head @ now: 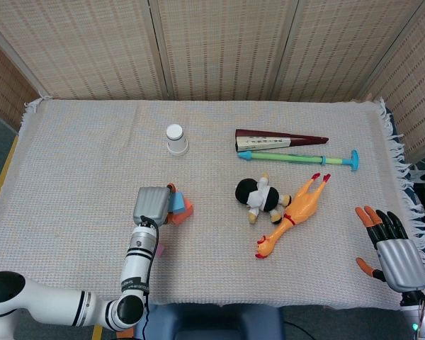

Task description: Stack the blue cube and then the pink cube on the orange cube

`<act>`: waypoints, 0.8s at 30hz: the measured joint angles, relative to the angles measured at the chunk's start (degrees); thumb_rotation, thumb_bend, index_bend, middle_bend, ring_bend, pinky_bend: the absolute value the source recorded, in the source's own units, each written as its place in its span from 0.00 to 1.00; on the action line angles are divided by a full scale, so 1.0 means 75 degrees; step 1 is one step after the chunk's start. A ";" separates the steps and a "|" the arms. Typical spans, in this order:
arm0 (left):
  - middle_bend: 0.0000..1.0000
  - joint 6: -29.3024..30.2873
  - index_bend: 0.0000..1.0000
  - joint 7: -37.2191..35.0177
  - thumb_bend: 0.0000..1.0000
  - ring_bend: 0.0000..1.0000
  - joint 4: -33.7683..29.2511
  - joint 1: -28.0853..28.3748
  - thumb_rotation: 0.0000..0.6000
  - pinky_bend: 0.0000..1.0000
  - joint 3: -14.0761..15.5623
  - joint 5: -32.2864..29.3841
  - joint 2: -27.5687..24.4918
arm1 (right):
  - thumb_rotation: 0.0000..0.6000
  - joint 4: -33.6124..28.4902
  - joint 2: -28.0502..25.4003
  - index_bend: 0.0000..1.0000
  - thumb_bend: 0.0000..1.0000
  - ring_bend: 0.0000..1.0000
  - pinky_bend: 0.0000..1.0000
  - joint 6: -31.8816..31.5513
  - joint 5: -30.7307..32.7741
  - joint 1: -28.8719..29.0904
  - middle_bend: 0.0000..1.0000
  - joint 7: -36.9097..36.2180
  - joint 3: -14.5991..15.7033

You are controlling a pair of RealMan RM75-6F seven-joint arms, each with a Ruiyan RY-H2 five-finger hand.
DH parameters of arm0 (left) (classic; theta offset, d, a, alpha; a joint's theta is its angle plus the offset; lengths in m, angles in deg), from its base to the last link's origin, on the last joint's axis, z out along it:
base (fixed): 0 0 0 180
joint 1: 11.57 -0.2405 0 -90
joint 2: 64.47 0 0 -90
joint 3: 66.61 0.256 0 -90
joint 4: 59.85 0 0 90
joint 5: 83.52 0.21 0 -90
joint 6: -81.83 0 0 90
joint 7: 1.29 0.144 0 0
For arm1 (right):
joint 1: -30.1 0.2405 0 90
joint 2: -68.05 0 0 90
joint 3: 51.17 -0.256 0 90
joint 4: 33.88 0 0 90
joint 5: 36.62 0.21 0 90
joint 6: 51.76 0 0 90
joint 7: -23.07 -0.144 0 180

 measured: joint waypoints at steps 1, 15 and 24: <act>1.00 0.0025 0.66 0.0036 0.32 1.00 0.0035 0.0037 1.00 1.00 -0.0021 -0.0036 0.0039 | 1.00 -0.0002 -0.0011 0.00 0.12 0.00 0.00 0.0009 -0.0001 0.0003 0.00 -0.0021 0.0002; 1.00 0.0320 0.66 0.0365 0.32 1.00 0.0403 0.0285 1.00 1.00 -0.0164 -0.0394 0.0310 | 1.00 -0.0019 -0.0116 0.00 0.12 0.00 0.00 -0.0014 -0.0036 -0.0007 0.00 -0.0198 0.0014; 1.00 0.0238 0.65 0.0320 0.32 1.00 0.0501 0.0292 1.00 1.00 -0.0170 -0.0439 0.0341 | 1.00 -0.0023 -0.0117 0.00 0.11 0.00 0.00 -0.0012 -0.0022 -0.0007 0.00 -0.0205 0.0004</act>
